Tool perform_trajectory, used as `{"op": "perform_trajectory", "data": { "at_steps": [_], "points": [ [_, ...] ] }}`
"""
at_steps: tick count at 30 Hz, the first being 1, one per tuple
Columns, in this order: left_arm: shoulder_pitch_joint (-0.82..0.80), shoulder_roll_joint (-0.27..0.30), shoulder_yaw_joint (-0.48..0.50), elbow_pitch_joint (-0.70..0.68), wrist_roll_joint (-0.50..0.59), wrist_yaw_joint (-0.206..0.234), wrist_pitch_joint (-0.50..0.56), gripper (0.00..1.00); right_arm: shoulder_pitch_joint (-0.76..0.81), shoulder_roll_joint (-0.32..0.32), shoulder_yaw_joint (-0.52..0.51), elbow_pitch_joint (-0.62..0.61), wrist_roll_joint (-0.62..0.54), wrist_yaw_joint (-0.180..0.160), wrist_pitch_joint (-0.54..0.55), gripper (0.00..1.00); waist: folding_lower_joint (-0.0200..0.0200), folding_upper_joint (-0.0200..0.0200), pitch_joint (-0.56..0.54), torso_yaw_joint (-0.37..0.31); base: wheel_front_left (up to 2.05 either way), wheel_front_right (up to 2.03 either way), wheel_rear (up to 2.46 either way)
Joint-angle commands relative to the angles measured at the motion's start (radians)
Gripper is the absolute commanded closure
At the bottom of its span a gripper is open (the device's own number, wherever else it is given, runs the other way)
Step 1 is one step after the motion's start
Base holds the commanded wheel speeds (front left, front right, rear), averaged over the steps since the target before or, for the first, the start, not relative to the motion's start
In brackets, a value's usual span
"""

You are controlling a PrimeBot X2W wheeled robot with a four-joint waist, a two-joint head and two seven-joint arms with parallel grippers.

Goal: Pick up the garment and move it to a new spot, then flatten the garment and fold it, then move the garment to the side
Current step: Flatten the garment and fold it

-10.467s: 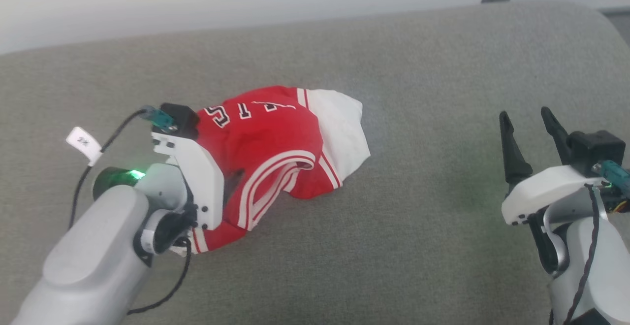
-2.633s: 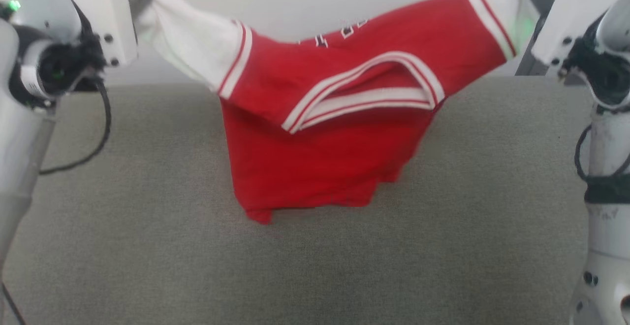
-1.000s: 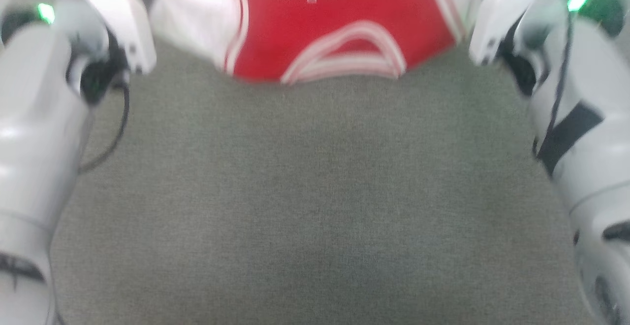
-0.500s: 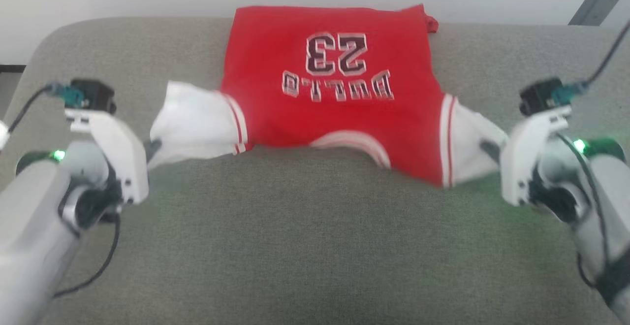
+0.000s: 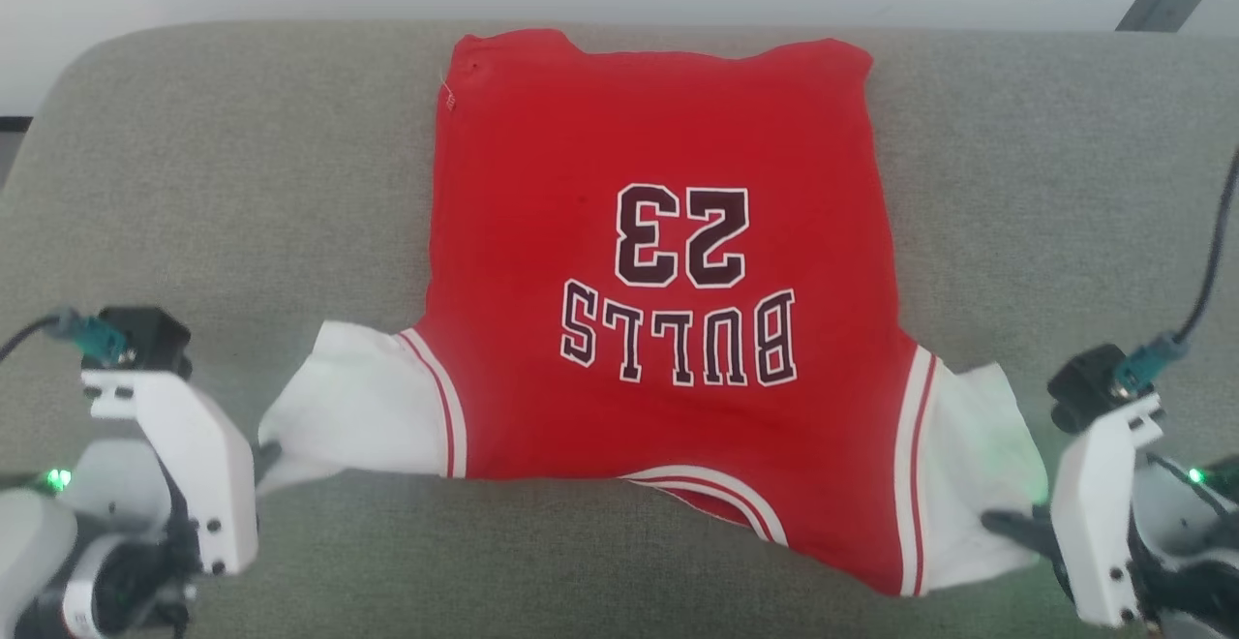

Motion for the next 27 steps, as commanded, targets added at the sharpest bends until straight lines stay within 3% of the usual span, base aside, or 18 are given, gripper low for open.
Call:
{"op": "perform_trajectory", "data": {
  "at_steps": [1, 6, 7, 8, 9, 10, 20, 27],
  "points": [
    [0.020, 0.004, 0.006, -0.013, -0.015, 0.013, -0.004, 1.00, 0.016, 0.003, -0.014, -0.017, 0.003, 0.000, 0.010, 1.00, 0.0000, 0.0000, 0.006, 0.000, 0.00, 0.00, 0.00],
    [0.098, 0.021, 0.005, -0.101, -0.024, 0.062, -0.016, 1.00, 0.112, 0.059, -0.107, -0.097, -0.059, 0.000, 0.059, 1.00, 0.0000, 0.0000, 0.029, 0.004, 0.00, 0.00, 0.00],
    [0.107, 0.020, 0.000, -0.105, -0.018, 0.062, -0.022, 1.00, 0.119, 0.076, -0.120, -0.100, -0.073, 0.000, 0.062, 0.73, 0.0000, 0.0000, 0.033, 0.005, 0.00, 0.00, 0.00],
    [0.113, 0.016, -0.004, -0.106, -0.012, 0.059, -0.028, 1.00, 0.126, 0.092, -0.127, -0.103, -0.091, 0.000, 0.064, 0.67, 0.0000, 0.0000, 0.037, 0.006, 0.00, 0.00, 0.00],
    [0.115, 0.007, -0.007, -0.103, -0.009, 0.059, -0.037, 1.00, 0.131, 0.106, -0.137, -0.100, -0.115, 0.000, 0.065, 0.52, 0.0000, 0.0000, 0.040, 0.008, 0.00, 0.00, 0.00],
    [0.116, -0.001, -0.011, -0.099, -0.005, 0.055, -0.042, 1.00, 0.132, 0.125, -0.150, -0.093, -0.130, 0.000, 0.067, 0.00, 0.0000, 0.0000, 0.042, 0.010, 0.00, 0.00, 0.00],
    [0.072, -0.067, -0.039, -0.060, 0.017, 0.011, -0.079, 1.00, -0.004, 0.228, -0.284, -0.186, -0.254, 0.000, 0.041, 0.00, 0.0000, 0.0000, 0.073, 0.047, 0.00, 0.00, 0.00],
    [0.012, -0.123, -0.059, -0.044, 0.047, -0.033, -0.098, 1.00, -0.279, 0.285, -0.316, -0.085, -0.426, 0.000, -0.157, 0.00, 0.0000, 0.0000, 0.137, 0.096, 0.00, 0.00, 0.00]
  ]
}}
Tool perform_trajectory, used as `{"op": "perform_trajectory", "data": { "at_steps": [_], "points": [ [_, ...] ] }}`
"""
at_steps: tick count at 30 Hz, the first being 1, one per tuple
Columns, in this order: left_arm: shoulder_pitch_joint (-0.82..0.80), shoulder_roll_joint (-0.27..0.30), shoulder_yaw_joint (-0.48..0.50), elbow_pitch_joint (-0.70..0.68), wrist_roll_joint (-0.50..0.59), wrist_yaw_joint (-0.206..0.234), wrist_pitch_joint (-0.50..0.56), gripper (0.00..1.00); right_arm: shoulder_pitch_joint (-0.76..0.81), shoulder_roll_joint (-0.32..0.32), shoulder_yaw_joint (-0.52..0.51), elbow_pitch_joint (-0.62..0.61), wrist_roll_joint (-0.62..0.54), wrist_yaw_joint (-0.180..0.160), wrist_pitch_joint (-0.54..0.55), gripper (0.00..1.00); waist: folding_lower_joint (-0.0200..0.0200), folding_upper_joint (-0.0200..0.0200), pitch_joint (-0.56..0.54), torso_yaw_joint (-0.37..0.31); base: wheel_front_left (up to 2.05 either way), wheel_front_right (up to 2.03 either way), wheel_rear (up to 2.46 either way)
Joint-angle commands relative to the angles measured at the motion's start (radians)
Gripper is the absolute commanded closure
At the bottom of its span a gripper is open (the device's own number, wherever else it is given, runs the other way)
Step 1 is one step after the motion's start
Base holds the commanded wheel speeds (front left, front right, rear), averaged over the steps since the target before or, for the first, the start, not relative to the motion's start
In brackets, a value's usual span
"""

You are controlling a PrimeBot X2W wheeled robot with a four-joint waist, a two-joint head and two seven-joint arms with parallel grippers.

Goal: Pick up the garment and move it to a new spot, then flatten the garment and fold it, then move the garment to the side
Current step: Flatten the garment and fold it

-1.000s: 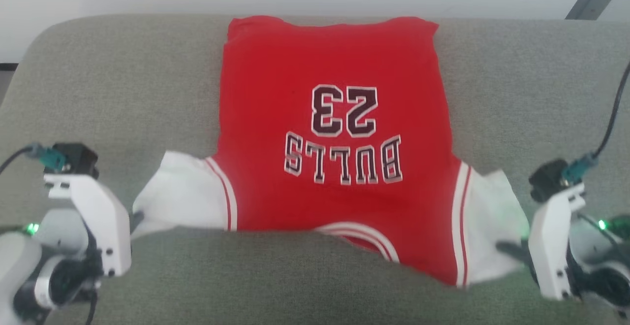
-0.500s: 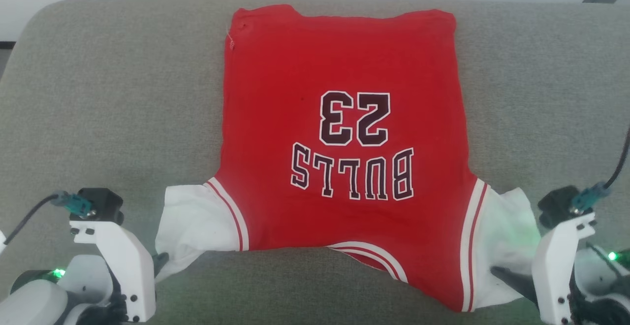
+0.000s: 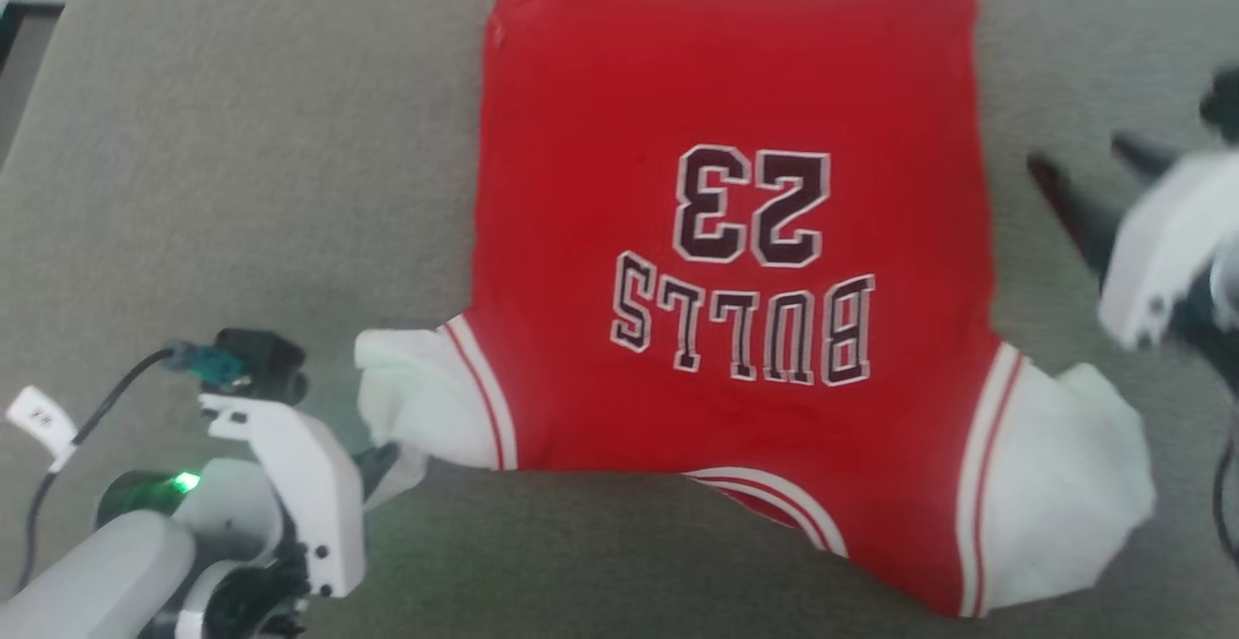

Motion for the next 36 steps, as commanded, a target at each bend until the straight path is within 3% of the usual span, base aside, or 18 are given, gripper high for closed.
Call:
{"op": "perform_trajectory", "data": {
  "at_steps": [1, 10, 11, 15, 23, 24, 25, 30, 36],
  "points": [
    [-0.027, -0.019, -0.008, 0.008, 0.015, -0.015, -0.008, 1.00, -0.079, -0.002, 0.020, 0.059, -0.047, 0.000, -0.051, 0.00, 0.0000, 0.0000, 0.034, 0.033, 0.00, 0.00, 0.00],
    [-0.128, -0.105, -0.053, 0.054, 0.053, -0.084, -0.015, 1.00, -0.424, -0.029, 0.015, 0.494, -0.168, 0.000, -0.181, 0.00, 0.0000, 0.0000, 0.118, 0.138, 0.00, 0.00, 0.00],
    [-0.147, -0.123, -0.062, 0.067, 0.060, -0.099, -0.018, 1.00, -0.482, -0.042, 0.015, 0.591, -0.188, 0.000, -0.170, 0.00, 0.0000, 0.0000, 0.137, 0.163, 0.00, 0.00, 0.00],
    [-0.177, -0.161, -0.077, 0.098, 0.067, -0.130, -0.027, 1.00, -0.577, -0.051, -0.018, 0.759, -0.230, 0.000, -0.126, 0.00, 0.0000, 0.0000, 0.172, 0.204, 0.00, 0.00, 0.00],
    [-0.217, -0.220, -0.099, 0.161, 0.070, -0.173, -0.039, 1.00, -0.664, -0.034, -0.075, 1.024, -0.266, 0.000, -0.049, 0.00, 0.0000, 0.0000, 0.213, 0.256, 0.00, 0.00, 0.00],
    [-0.219, -0.223, -0.100, 0.170, 0.068, -0.177, -0.040, 1.00, -0.667, -0.028, -0.074, 1.050, -0.271, 0.001, -0.040, 0.03, 0.0000, 0.0000, 0.214, 0.257, 0.00, 0.00, 0.00],
    [-0.221, -0.226, -0.101, 0.179, 0.068, -0.180, -0.043, 1.00, -0.668, -0.026, -0.055, 1.066, -0.283, 0.001, -0.038, 1.00, 0.0000, 0.0000, 0.215, 0.258, 0.00, 0.00, 0.00],
    [-0.219, -0.223, -0.093, 0.219, 0.063, -0.185, -0.052, 1.00, -0.673, -0.059, 0.004, 1.110, -0.307, 0.000, -0.058, 1.00, 0.0000, 0.0000, 0.195, 0.234, 0.00, 0.00, 0.00],
    [-0.200, -0.188, -0.072, 0.233, 0.062, -0.167, -0.059, 1.00, -0.647, -0.055, 0.141, 1.067, -0.229, 0.000, -0.050, 1.00, 0.0000, 0.0000, 0.140, 0.162, 0.00, 0.00, 0.00]
  ]
}}
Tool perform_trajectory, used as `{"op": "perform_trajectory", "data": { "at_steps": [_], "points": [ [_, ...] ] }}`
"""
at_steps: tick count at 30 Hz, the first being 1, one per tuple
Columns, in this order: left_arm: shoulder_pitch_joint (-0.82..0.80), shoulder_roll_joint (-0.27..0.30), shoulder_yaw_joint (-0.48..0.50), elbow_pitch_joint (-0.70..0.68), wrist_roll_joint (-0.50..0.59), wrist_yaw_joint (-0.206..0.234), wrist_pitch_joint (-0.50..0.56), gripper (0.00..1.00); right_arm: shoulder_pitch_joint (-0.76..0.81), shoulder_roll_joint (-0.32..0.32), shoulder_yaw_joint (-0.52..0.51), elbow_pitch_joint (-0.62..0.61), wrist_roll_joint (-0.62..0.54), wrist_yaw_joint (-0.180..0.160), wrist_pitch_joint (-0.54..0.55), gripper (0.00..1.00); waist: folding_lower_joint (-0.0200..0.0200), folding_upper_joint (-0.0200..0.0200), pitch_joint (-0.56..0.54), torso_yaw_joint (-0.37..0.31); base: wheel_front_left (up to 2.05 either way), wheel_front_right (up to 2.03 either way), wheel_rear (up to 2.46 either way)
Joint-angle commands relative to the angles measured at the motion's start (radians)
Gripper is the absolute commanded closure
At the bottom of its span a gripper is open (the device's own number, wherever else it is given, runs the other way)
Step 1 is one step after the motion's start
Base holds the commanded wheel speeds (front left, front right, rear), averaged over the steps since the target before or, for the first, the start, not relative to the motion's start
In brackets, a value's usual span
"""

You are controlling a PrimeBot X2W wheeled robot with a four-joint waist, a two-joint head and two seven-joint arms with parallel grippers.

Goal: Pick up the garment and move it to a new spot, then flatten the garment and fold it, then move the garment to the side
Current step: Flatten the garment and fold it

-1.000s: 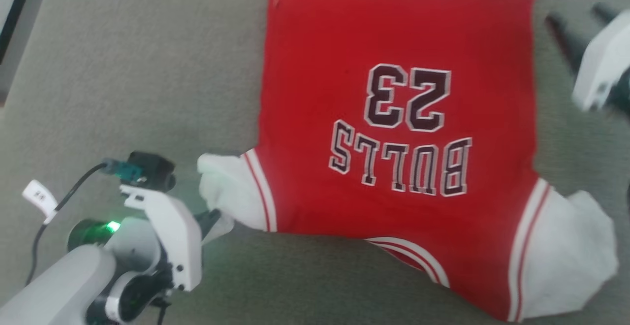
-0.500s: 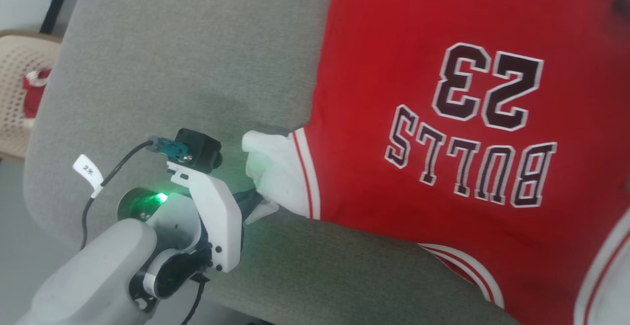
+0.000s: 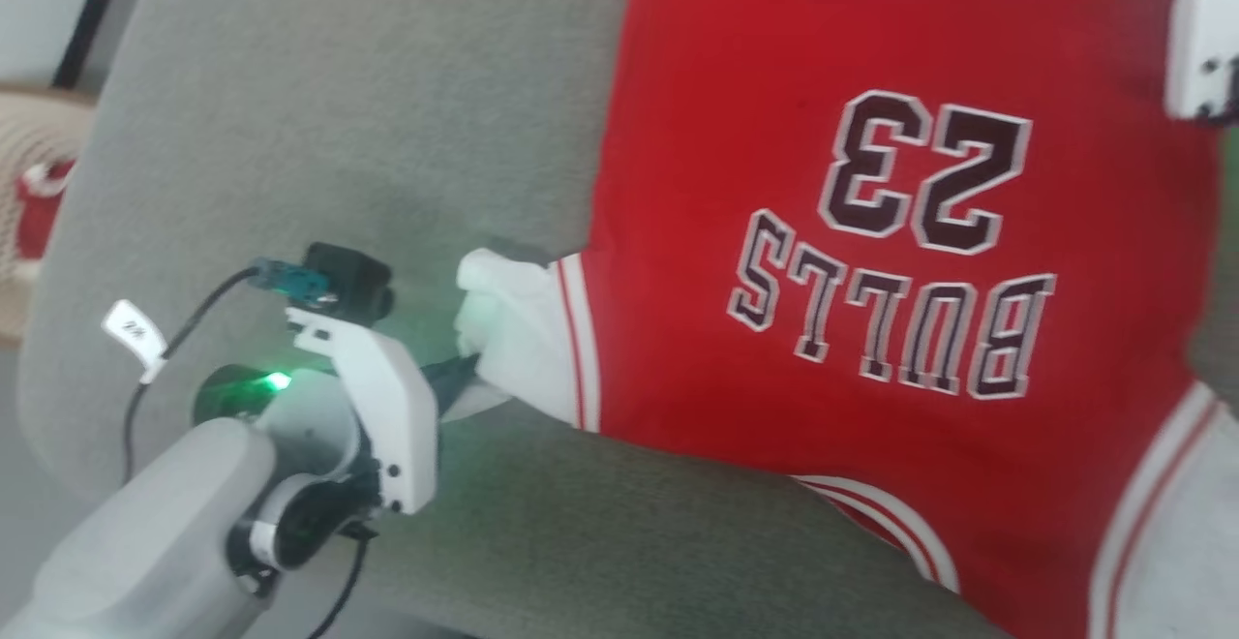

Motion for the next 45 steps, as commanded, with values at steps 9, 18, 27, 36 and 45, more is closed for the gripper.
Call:
{"op": "perform_trajectory", "data": {
  "at_steps": [9, 18, 27, 36, 45],
  "points": [
    [0.065, 0.091, 0.034, -0.026, -0.008, 0.058, 0.012, 1.00, 0.272, -0.069, 0.231, -0.276, 0.282, 0.000, 0.146, 1.00, 0.0000, 0.0000, -0.118, -0.150, 0.00, 0.00, 0.00],
    [0.117, 0.150, 0.059, -0.079, -0.025, 0.101, 0.016, 1.00, 0.612, -0.158, 0.236, -0.688, 0.469, 0.000, 0.339, 1.00, 0.0000, 0.0000, -0.162, -0.246, 0.00, 0.00, 0.00],
    [0.117, 0.160, 0.060, -0.107, -0.023, 0.115, 0.022, 1.00, 0.914, -0.097, 0.092, -0.892, 0.441, 0.000, 0.365, 1.00, 0.0000, 0.0000, -0.154, -0.278, 0.00, 0.00, 0.00],
    [0.113, 0.162, 0.058, -0.092, -0.029, 0.102, 0.024, 1.00, 0.995, 0.015, -0.005, -0.908, 0.340, -0.001, 0.296, 0.00, 0.0000, 0.0000, -0.147, -0.302, 0.00, 0.00, 0.00],
    [0.131, 0.161, 0.051, -0.100, -0.024, 0.106, 0.018, 1.00, 0.980, 0.043, -0.119, -1.162, 0.321, 0.000, 0.357, 0.00, 0.0000, 0.0000, -0.164, -0.303, 0.00, 0.00, 0.00]
  ]
}}
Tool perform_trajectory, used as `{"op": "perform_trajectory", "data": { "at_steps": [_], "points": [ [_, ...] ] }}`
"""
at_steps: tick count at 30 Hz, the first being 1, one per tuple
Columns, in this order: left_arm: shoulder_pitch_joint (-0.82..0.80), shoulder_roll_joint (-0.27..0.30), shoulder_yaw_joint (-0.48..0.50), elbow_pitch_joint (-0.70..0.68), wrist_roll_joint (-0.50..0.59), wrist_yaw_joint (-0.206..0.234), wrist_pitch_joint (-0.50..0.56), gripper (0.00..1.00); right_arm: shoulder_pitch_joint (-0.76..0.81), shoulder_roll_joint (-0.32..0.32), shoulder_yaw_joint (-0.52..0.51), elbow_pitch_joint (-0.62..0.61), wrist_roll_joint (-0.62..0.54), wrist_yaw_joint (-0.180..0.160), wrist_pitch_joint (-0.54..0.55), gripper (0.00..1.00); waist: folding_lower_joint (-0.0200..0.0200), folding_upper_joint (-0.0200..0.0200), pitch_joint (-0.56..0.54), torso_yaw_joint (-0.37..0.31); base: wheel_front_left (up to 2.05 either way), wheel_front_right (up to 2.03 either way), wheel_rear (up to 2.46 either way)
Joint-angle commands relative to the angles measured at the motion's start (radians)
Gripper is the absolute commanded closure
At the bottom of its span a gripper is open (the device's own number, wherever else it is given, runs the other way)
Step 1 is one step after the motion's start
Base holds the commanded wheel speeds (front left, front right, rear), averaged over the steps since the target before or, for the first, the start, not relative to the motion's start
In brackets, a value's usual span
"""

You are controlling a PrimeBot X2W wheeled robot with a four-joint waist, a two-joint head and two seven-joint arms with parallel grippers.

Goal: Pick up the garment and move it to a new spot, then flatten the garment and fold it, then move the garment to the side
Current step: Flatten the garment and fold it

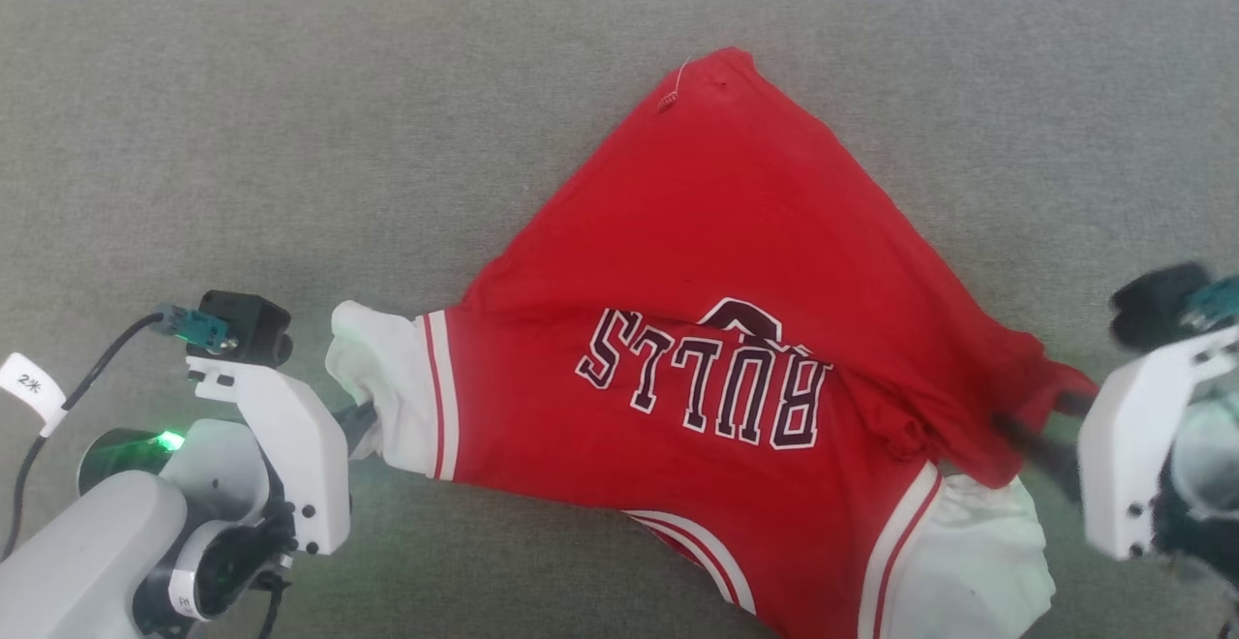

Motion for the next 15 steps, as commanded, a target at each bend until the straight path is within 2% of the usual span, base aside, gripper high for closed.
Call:
{"op": "perform_trajectory", "data": {
  "at_steps": [1, 5, 8, 10, 15],
  "points": [
    [0.011, -0.002, -0.002, -0.004, -0.003, 0.003, -0.004, 1.00, -0.017, 0.006, -0.010, -0.021, -0.007, 0.000, 0.001, 0.00, 0.0000, 0.0000, 0.000, 0.005, 0.00, 0.00, 0.00],
    [0.006, -0.011, -0.008, -0.011, 0.002, 0.002, -0.005, 1.00, -0.084, 0.021, -0.026, -0.086, -0.030, 0.000, 0.000, 0.00, 0.0000, 0.0000, 0.004, 0.024, 0.00, 0.00, 0.00],
    [-0.008, -0.023, -0.015, -0.015, 0.008, -0.004, -0.004, 1.00, -0.168, 0.013, -0.009, -0.083, -0.064, 0.000, -0.036, 0.00, 0.0000, 0.0000, 0.010, 0.046, 0.00, 0.00, 0.00],
    [-0.020, -0.033, -0.020, -0.015, 0.012, -0.011, -0.004, 1.00, -0.230, 0.025, 0.007, -0.047, -0.070, 0.000, -0.073, 0.00, 0.0000, 0.0000, 0.017, 0.065, 0.00, 0.00, 0.00],
    [-0.049, -0.066, -0.043, -0.006, 0.029, -0.028, 0.000, 1.00, -0.398, -0.014, 0.079, 0.114, -0.109, 0.000, -0.176, 0.00, 0.0000, 0.0000, 0.042, 0.126, 0.00, 0.00, 0.00]
  ]
}}
